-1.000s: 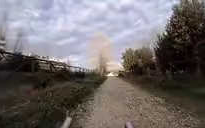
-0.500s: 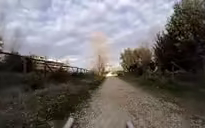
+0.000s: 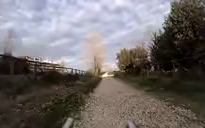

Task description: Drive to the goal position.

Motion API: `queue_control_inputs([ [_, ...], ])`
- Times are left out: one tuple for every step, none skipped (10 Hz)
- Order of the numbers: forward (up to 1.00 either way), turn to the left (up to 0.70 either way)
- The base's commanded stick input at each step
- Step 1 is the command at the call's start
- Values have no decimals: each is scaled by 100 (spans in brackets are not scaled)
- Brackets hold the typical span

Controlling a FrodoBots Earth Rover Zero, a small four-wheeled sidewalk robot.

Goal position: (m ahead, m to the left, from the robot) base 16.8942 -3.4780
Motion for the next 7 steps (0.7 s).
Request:
queue_control_inputs([
  [70,0],
  [70,0],
  [70,0],
  [70,0],
  [70,0],
  [70,0],
  [70,0],
])
